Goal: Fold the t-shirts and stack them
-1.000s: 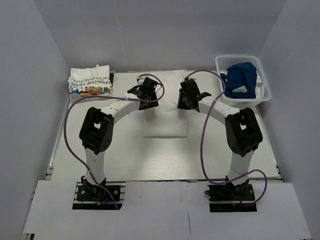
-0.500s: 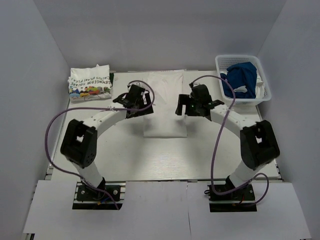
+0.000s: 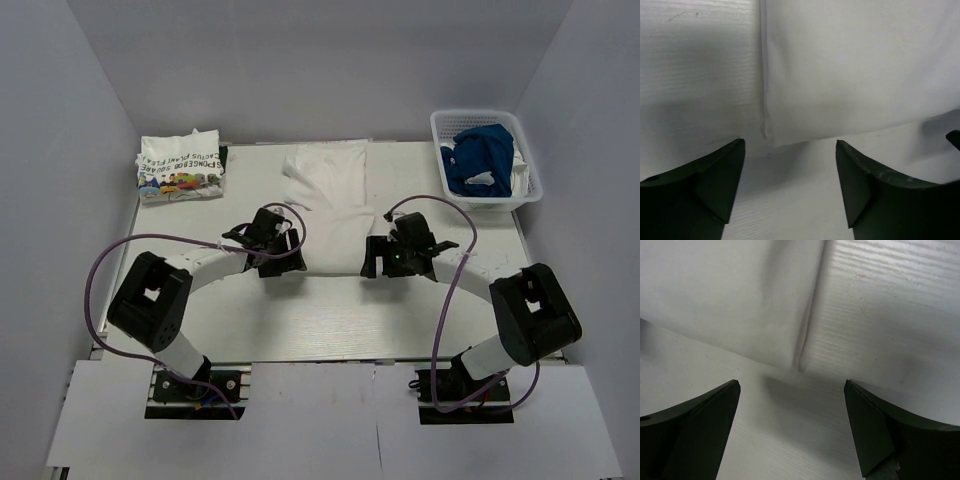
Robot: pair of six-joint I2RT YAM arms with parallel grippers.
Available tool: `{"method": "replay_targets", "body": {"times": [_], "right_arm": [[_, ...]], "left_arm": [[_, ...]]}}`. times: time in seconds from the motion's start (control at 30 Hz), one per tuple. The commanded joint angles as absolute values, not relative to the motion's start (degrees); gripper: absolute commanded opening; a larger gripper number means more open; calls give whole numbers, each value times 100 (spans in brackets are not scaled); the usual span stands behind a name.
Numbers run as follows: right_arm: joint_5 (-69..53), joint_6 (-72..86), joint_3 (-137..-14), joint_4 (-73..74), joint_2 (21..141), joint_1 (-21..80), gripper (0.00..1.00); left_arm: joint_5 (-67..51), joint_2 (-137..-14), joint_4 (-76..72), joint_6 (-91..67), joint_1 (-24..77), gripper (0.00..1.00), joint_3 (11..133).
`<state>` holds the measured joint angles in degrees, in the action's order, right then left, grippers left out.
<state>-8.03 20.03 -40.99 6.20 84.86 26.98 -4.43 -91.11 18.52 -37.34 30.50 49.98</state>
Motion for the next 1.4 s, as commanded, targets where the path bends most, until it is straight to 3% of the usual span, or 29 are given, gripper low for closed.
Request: {"method": "replay_targets", "body": {"times": [0.0, 0.1, 0.13, 0.2, 0.33, 0.37, 0.4, 0.63, 0.9, 1.13, 1.37], "right_arm": [[-1107, 1574, -4113, 62, 8594, 2716, 90], [-1274, 1451, -4236, 70, 8919, 2707, 83], [-1344, 1415, -4306, 70, 8964, 2707, 77], [-1502, 1415, -4307, 70, 9139, 2699, 68], [-1547, 1512, -4272, 62, 9150, 2742, 27], [-1564, 1512, -4245, 70, 9132, 2725, 11], [-1564, 1547, -4236, 62, 9054, 2716, 1], [-1793, 1635, -4219, 623, 8114, 2751, 0], [-2478, 2143, -4218, 1687, 6137, 2786, 0], [-2891, 2328, -4955, 1828, 6072, 2760, 0], [-2285, 2680, -5843, 1661, 6758, 2584, 0]], "left_arm": [[-554, -9210, 1398, -3683, 3076, 80, 4992], [-554, -9368, 1397, -3551, 3076, 64, 4992], [-554, -9430, 1397, -3551, 3076, 51, 4992], [-501, -9431, 1397, -3472, 3076, 37, 4992], [-501, -9483, 1293, -3472, 3076, 7, 4939], [-501, -9483, 1231, -3472, 3076, 0, 4939], [-501, -9483, 1230, -3472, 3076, 0, 4887], [-739, -8335, 1301, -3480, 3138, 0, 4475], [-1387, -5742, 1635, -3902, 3331, 0, 3920], [-942, -5493, 2004, -3911, 3384, 0, 4666], [314, -6081, 2495, -3911, 3243, 0, 5571]]}}
